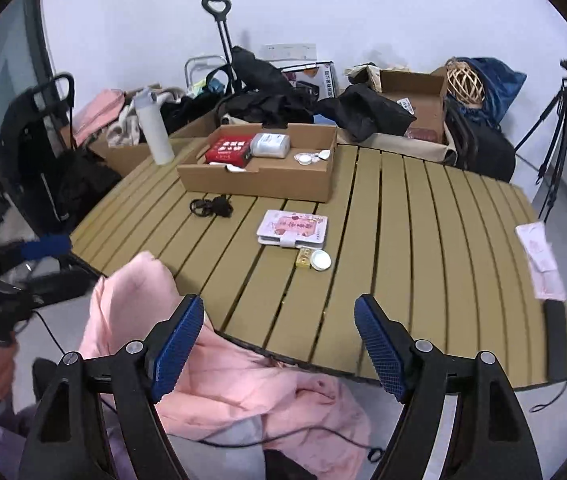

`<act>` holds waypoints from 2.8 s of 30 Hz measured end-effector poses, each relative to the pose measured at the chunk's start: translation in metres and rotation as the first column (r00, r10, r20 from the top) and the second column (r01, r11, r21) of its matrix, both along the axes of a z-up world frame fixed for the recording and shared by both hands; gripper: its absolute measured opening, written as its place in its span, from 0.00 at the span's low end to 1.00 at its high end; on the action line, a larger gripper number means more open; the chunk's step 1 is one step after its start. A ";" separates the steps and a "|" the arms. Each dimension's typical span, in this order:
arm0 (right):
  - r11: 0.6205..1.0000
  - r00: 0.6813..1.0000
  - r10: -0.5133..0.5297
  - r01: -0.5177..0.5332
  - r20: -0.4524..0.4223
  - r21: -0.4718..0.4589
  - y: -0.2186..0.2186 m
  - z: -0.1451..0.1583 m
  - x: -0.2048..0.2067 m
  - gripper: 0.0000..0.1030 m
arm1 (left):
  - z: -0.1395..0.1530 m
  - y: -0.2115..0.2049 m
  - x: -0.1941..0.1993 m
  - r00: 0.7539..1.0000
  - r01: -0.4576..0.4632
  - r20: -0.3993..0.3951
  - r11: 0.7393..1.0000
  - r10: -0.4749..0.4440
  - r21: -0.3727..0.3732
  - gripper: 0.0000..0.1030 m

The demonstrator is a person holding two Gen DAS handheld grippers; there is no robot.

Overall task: Organize objects
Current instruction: 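Move both grippers back over the table toward the remaining items, then grasp a white round lid with the right gripper while the left gripper grasps the small gold box, then carry the lid and gold box into the tray and open both grippers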

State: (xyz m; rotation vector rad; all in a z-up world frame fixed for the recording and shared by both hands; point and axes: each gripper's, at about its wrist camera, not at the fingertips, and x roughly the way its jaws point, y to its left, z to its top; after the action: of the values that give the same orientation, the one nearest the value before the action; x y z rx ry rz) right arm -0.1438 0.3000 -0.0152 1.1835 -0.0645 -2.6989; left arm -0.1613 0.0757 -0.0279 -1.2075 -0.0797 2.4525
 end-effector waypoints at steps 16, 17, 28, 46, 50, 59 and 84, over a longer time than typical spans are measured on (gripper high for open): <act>0.996 0.994 0.049 -0.041 0.096 -0.082 0.024 -0.106 -0.105 0.55 | -0.071 0.063 -0.078 0.995 0.086 0.061 0.996 -0.085 -0.013 0.89; 0.995 0.993 0.063 -0.054 0.100 -0.087 0.024 -0.111 -0.114 0.55 | -0.076 0.066 -0.083 0.994 0.086 0.062 0.996 -0.085 -0.017 0.85; 0.981 0.971 0.193 -0.186 0.141 -0.061 0.023 -0.159 -0.180 0.31 | -0.119 0.106 -0.128 0.988 0.086 0.132 0.994 -0.078 -0.061 0.84; 0.989 0.998 0.023 -0.015 0.054 -0.144 0.092 -0.118 -0.123 0.30 | -0.154 0.178 -0.152 0.987 0.133 0.122 0.950 -0.101 -0.284 0.23; 0.989 0.996 0.028 -0.016 0.079 -0.148 0.083 -0.119 -0.120 0.30 | -0.149 0.168 -0.147 0.985 0.129 0.142 0.961 -0.096 -0.243 0.17; 0.994 0.997 0.060 -0.056 0.040 -0.097 0.050 -0.085 -0.082 0.30 | -0.076 0.082 -0.083 0.997 0.012 0.078 0.996 -0.006 -0.086 0.17; 0.988 0.991 0.127 -0.130 -0.039 -0.088 -0.006 0.010 -0.252 0.30 | 0.012 0.034 -0.299 0.995 0.026 0.095 0.996 -0.034 0.085 0.17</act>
State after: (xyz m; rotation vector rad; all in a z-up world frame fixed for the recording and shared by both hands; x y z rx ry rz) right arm -0.3954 0.2939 -0.0055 1.0782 -0.1010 -2.5735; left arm -0.4600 0.1095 -0.0163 -1.2802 -0.1883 2.3407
